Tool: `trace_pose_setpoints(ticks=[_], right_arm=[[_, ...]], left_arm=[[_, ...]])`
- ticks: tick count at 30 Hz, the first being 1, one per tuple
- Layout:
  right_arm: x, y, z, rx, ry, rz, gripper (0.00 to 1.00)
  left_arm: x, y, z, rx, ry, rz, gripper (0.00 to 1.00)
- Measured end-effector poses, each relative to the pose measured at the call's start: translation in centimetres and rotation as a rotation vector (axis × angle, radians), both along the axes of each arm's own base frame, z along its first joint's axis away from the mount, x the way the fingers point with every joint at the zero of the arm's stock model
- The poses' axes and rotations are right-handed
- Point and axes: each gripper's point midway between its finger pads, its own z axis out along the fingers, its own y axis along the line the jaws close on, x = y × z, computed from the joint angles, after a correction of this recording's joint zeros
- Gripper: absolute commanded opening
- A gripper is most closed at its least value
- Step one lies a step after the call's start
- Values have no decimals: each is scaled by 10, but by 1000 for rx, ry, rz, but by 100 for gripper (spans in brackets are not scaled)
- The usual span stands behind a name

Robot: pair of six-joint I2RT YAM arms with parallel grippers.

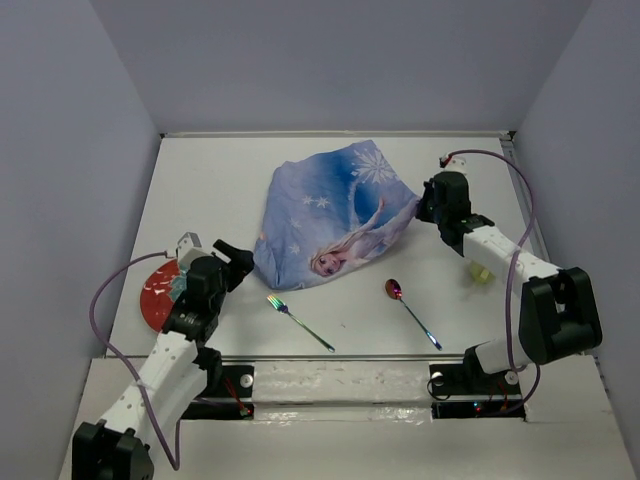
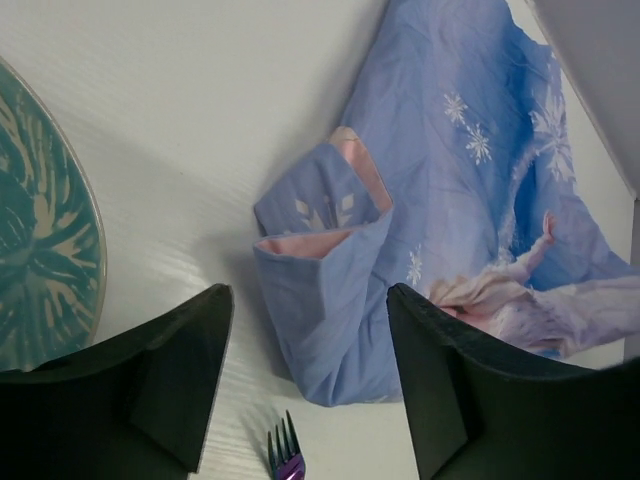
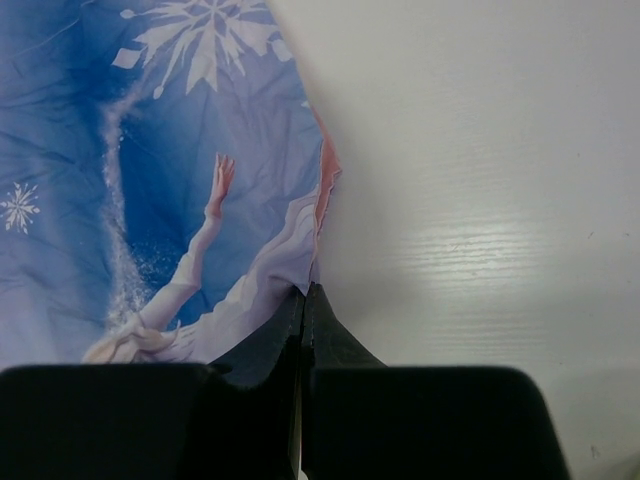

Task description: Set the dinner table for one person

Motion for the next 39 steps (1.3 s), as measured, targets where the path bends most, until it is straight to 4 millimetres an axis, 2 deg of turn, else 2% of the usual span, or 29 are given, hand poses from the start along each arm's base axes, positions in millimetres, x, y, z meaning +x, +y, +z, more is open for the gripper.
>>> trace_pose_setpoints(ticks=[5,7,10,13,16,22,23,24,29,30,35,36,37,39], right_arm=[[1,3,-1,8,4,13,0],[2,5,-1,12,4,20,0],[1,7,-1,17,6,28,0],[1,8,-1,22,7,36,0],[1,10,-1,26,8,44,0],[0,12,-1,34,10,58,0],[0,13,-1,35,10,60,0],[0,13,-1,36,10,62,0],[0,14,-1,38,11,66,0],[0,14,-1,39,11,66,0],[0,14,-1,39,11,67,0],[0,14,-1,39,11,67,0],[0,14,-1,39,11,67,0],[0,14,-1,39,11,67,0]], left_arm=[[-12,-12,7,-19,-27,-77,71],[-17,-23,2,-12,-4,-129,75],[-22,-33,-20,21,81,-180,77],[-21,-34,-39,49,147,-188,77],[-17,-36,-49,64,172,-197,75],[-2,-39,-49,59,133,-181,69],[1,-40,-49,56,127,-178,63],[3,-40,-49,55,123,-176,51],[11,-38,-51,55,103,-148,34],[13,-38,-50,56,94,-141,26],[20,-37,-42,50,55,-122,10],[20,-36,-40,50,47,-118,3],[21,-36,-38,52,40,-117,0],[22,-34,-31,54,15,-113,0]])
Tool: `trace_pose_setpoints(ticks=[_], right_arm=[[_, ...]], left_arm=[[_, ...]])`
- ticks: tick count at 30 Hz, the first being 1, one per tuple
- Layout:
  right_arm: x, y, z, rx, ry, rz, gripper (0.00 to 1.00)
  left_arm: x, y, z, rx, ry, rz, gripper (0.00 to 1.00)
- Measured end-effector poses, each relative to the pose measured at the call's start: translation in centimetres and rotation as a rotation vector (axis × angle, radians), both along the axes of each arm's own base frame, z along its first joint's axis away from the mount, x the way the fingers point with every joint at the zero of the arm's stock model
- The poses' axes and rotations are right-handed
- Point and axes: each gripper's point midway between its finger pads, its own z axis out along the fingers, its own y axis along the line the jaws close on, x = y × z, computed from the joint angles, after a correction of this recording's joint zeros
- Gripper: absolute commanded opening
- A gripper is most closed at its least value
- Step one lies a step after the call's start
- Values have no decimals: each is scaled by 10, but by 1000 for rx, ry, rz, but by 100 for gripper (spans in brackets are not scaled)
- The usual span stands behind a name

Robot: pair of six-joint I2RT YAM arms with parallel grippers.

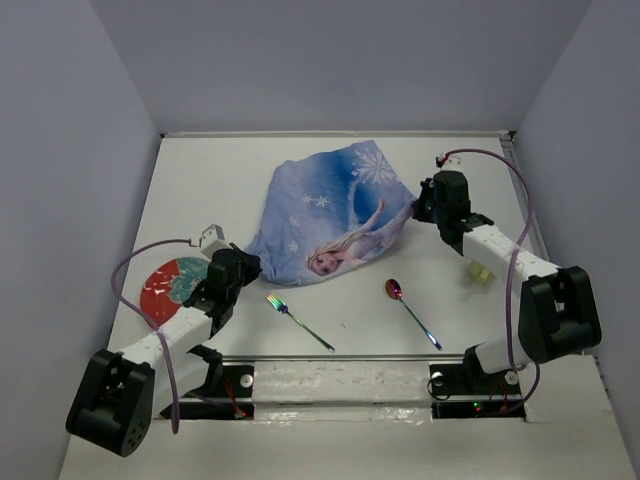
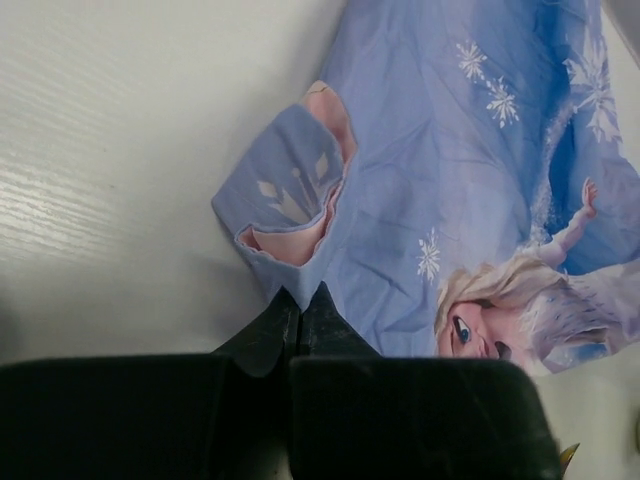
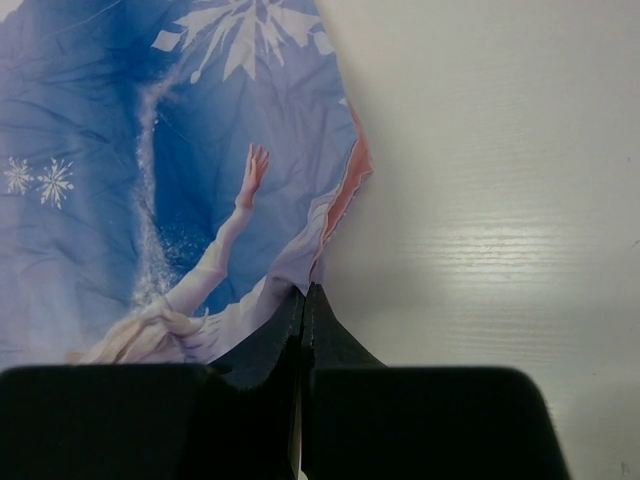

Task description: Set the dinner table for one person

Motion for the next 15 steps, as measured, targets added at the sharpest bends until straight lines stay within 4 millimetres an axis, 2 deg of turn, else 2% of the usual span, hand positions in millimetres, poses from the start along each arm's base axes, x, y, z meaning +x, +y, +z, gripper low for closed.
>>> trace_pose_setpoints(ticks=[4,5,7,10,11,12,14,15], right_arm=[[-7,-1,11,9,-19,6,0],[-9,-1,19,14,-35,7,0],[-15,-2,41,28,-82,11,0],[-29,-5,87,55,-178,15,0],[-34,-6,105,64,-212,16,0],[-38,-7,119,71,-243,17,0],[-48,-11,163,87,-329,17,0],[-52,-13,179,89,-365,16,0]], left_arm=[[4,1,18,11,-44,0,0],[8,1,29,14,-64,3,0],[20,0,62,20,-119,9,0],[44,-2,143,-10,-275,23,0],[47,-2,159,-19,-306,27,0],[52,-2,192,-36,-367,33,0],[56,-1,246,-66,-470,40,0],[56,-1,262,-75,-501,42,0]])
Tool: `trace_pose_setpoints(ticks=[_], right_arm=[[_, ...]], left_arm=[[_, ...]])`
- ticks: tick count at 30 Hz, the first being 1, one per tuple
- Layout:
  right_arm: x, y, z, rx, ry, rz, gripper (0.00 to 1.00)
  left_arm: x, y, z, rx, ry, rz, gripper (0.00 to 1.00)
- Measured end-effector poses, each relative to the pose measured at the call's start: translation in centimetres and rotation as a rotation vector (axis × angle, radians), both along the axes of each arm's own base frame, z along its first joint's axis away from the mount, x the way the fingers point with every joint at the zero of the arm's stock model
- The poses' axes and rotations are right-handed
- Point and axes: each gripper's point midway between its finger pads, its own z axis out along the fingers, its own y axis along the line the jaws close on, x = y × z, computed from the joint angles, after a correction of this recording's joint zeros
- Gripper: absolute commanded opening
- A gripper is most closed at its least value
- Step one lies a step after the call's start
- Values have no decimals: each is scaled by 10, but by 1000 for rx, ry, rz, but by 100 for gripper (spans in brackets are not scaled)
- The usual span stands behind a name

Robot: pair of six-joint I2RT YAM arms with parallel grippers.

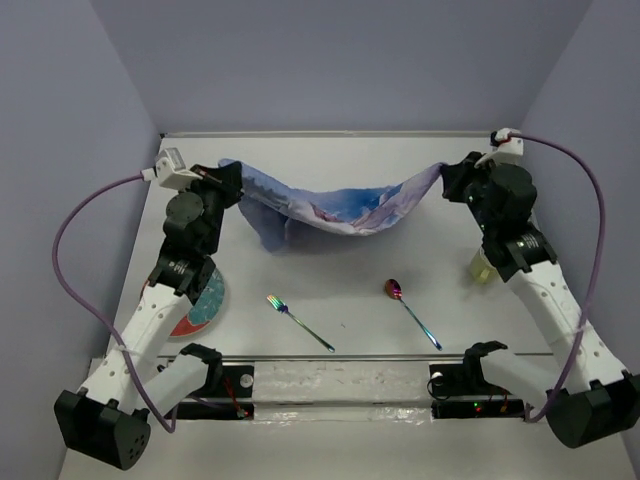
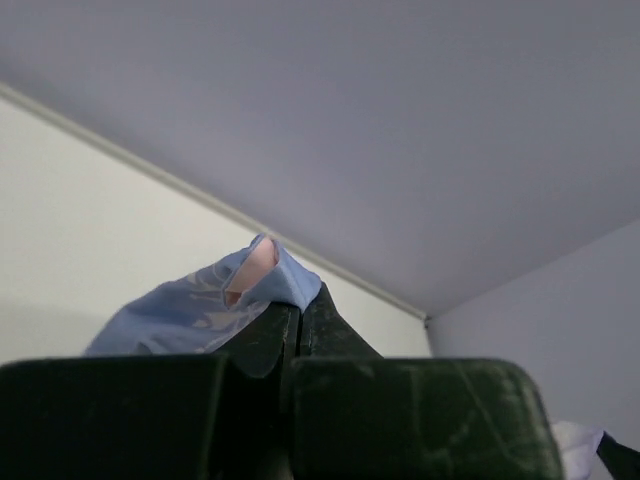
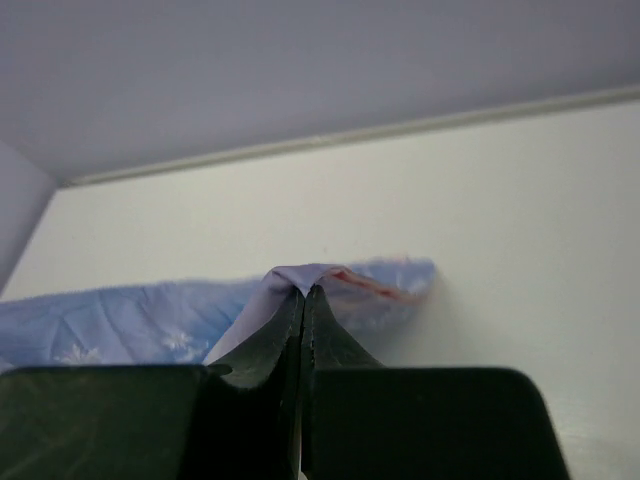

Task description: Set the dinner table for one person

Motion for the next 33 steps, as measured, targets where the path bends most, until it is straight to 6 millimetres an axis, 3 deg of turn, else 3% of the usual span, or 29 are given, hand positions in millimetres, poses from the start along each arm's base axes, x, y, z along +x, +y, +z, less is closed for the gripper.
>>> trace_pose_setpoints(ticks=[1,3,6,8,10,13,18,21,24,27,30,32,33], right_arm=[[-7,-3,25,8,-55,-4,0],[-19,-8,60,16,-133,-11,0],[-29,-15,101,14,-216,-29,0],[-27,-19,113,6,-237,-48,0],[-20,-21,117,-7,-234,-69,0],[2,-22,102,-33,-188,-89,0],[66,-28,46,-85,-20,-111,0],[105,-33,30,-92,48,-105,0],[132,-37,45,-89,42,-101,0],[135,-38,84,-81,-32,-94,0],[117,-37,120,-67,-111,-82,0],[100,-38,124,-59,-144,-75,0],[90,-38,121,-54,-152,-70,0]], left_arm=[[-1,1,28,-15,-54,1,0],[-4,3,64,-32,-127,5,0],[-5,5,94,-39,-180,8,0],[1,3,105,-36,-193,9,0],[11,1,105,-28,-182,12,0],[34,-4,82,-2,-120,12,0],[82,2,41,42,12,32,0],[108,12,39,45,43,45,0],[125,24,58,34,23,50,0],[127,35,77,20,-17,56,0],[118,39,87,-5,-54,52,0],[109,38,79,-22,-64,40,0],[100,37,65,-33,-53,33,0]])
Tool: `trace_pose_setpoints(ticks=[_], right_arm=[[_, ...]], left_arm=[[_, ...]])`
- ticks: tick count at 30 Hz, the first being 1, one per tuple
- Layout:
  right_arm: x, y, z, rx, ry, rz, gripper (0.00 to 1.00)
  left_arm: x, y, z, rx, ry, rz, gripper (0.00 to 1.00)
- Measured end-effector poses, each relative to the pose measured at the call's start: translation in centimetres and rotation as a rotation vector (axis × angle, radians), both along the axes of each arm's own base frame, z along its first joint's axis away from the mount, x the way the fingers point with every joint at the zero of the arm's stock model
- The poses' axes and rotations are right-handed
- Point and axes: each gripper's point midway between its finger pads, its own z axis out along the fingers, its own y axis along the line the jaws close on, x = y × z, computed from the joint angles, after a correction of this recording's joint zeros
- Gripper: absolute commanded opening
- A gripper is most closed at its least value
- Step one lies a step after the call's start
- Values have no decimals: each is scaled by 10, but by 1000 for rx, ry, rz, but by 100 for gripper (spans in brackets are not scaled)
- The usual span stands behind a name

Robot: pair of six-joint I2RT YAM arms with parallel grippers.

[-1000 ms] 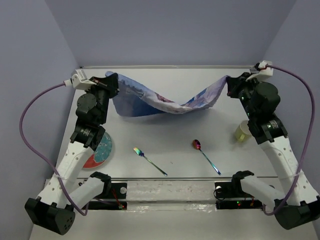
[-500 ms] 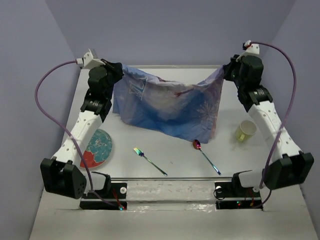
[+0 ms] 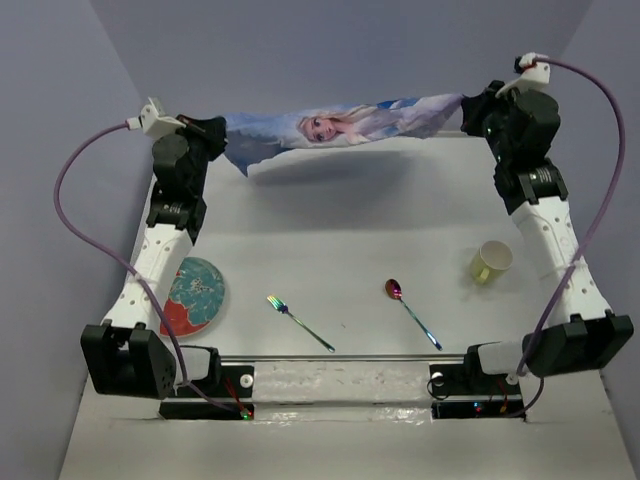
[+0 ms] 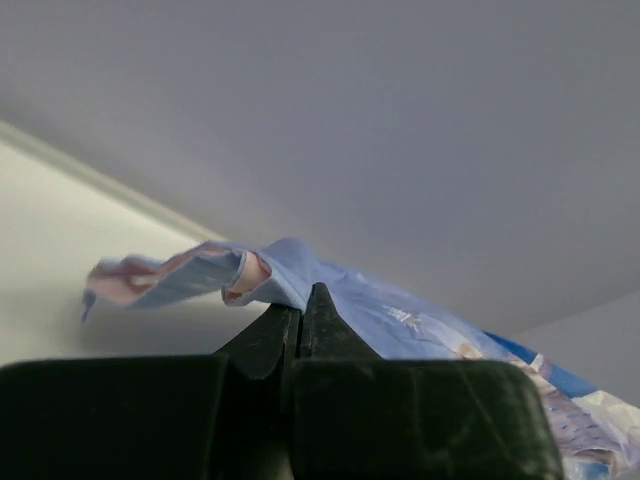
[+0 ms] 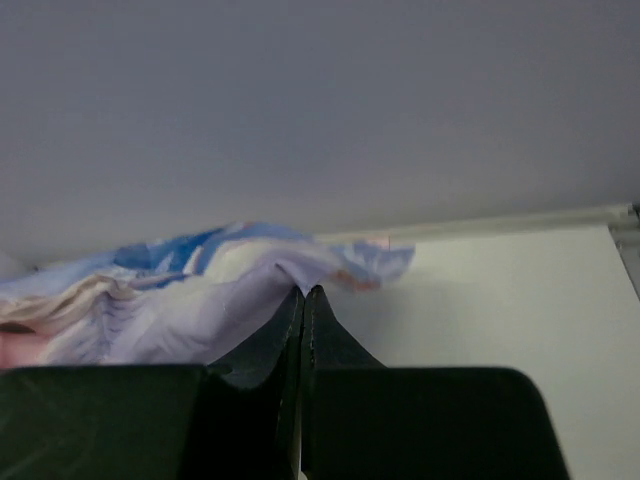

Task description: Set the dinner table for one person

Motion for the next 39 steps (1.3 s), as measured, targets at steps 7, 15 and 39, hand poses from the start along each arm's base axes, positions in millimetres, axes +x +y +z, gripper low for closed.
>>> trace_pose_setpoints(ticks=[7,15,39], right_arm=[[-19,3,-161,46,241,4,0],[-57,6,-343,75,657,-12,0],[-126,8,-363,225,603,-23,0]], left_arm=[[-33,1,-158,-50,228,-6,0],[-78,2,-313,-61,536,-1,1],[-124,7,-338,-39,518,-18,32]])
